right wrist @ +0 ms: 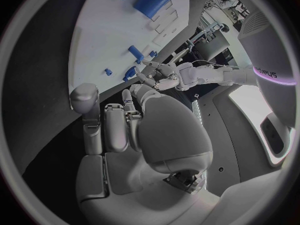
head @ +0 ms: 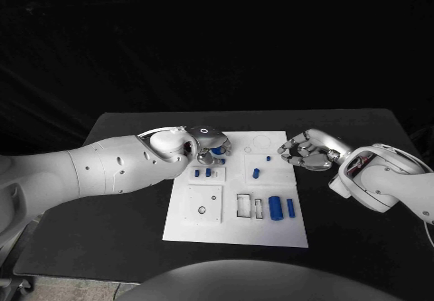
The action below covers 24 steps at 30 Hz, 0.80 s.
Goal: Assemble the parts on the task board
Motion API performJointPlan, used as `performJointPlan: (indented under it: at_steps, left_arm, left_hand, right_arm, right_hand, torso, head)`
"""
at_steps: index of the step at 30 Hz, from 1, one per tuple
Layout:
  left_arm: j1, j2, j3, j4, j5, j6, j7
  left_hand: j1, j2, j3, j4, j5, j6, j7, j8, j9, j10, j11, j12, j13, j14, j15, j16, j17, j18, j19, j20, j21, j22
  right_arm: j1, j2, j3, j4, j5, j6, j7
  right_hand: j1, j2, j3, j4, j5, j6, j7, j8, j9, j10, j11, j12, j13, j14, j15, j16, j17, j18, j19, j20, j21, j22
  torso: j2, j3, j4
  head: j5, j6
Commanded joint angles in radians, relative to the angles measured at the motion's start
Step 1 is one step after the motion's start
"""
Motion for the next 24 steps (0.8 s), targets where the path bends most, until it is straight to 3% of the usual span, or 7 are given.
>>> performJointPlan:
  at_steps: [1,24]
  left_arm:
    - [-0.001,0.005,0.000,-0.004,-0.009,0.012,0.002]
    - [-0.020,0.021,0.000,-0.029,0.003,0.023,0.007]
  left_hand:
    - [-0.009,-0.001,0.007,-0.003,0.004,0.006,-0.004,-0.008,-0.004,0.012,0.000,-0.005,-0.005,-0.002,-0.006,0.003,-0.001,0.001,0.008,-0.002,0.005,0.171]
    - [-0.009,0.010,0.022,-0.023,0.007,0.067,0.000,-0.003,-0.019,0.111,-0.024,0.012,-0.033,-0.002,-0.022,0.005,-0.011,-0.001,0.012,-0.009,0.010,0.173]
  right_arm:
    - [-0.002,0.001,0.000,-0.002,0.006,-0.010,0.008]
    - [-0.003,0.003,0.000,-0.007,0.007,-0.008,0.001]
  right_hand:
    - [0.001,-0.003,0.008,-0.003,0.005,0.009,-0.001,0.005,0.002,0.001,0.004,-0.002,0.135,0.029,0.004,-0.002,0.030,0.003,-0.004,-0.001,-0.002,0.094]
    - [0.002,-0.002,0.010,-0.004,0.008,0.011,-0.001,0.006,0.002,0.000,0.005,-0.004,0.134,0.028,0.005,-0.004,0.028,0.004,-0.006,-0.001,-0.006,0.093]
  torso:
    - [0.000,0.0002,-0.0001]
    - [0.000,0.0002,0.0005]
  head:
    - [0.001,0.000]
    - [-0.007,0.000]
